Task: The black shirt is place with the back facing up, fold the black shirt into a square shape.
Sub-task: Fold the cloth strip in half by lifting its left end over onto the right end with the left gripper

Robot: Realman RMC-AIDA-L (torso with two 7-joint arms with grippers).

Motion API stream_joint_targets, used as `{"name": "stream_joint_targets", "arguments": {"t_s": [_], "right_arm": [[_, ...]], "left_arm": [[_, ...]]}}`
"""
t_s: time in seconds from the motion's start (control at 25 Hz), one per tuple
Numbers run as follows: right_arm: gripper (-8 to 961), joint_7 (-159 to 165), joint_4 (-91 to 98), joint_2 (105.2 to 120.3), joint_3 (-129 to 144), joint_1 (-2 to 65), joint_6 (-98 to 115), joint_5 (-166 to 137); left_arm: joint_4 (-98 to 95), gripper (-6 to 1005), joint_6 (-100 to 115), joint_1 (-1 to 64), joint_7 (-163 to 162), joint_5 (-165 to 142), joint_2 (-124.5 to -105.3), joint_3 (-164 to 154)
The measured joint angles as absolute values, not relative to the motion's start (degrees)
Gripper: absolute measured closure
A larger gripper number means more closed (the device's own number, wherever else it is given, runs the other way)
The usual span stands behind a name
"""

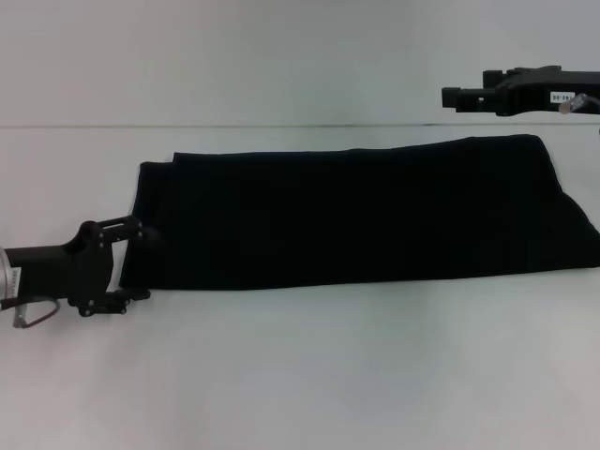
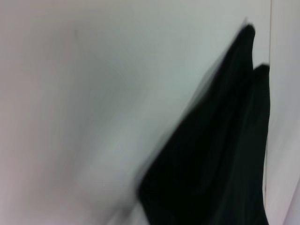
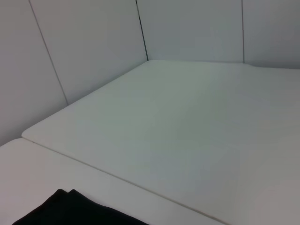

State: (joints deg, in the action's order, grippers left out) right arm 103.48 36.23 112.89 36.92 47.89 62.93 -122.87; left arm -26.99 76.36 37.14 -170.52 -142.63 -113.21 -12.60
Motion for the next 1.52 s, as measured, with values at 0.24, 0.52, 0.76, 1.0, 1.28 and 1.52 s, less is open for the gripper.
{"name": "stream_joint_targets", "arguments": {"t_s": [0.24,0.52,0.76,1.0,1.28,1.52], "right_arm": [[68,103.51,36.34,112.96,36.8,48.08,62.97,-122.87],[68,103.53,36.57,112.94,36.47,48.16,62.93,-122.87],[68,103.54,36.97,112.99,36.47,48.39,62.86,-122.87],[69,103.53,37.0,113.02,36.42,48.45,62.84,-122.87],[69,103.53,37.12,113.03,36.38,48.43,62.84,-122.4],[69,103.54,37.12,113.0,36.38,48.43,62.84,-122.32]], "left_arm": [[-25.94,156,73.39,37.49,-170.55,-143.27,-112.98,-12.57],[-25.83,156,72.97,37.22,-170.58,-143.4,-113.1,-12.8],[-25.74,156,71.66,37.13,-170.59,-143.62,-113.38,-13.09],[-25.12,158,70.32,37.35,-170.35,-143.66,-113.49,-13.38],[-25.04,159,68.59,37.61,-170.18,-143.49,-113.47,-13.47],[-25.05,157,66.64,38.01,-169.67,-143.48,-113.47,-13.54]]}}
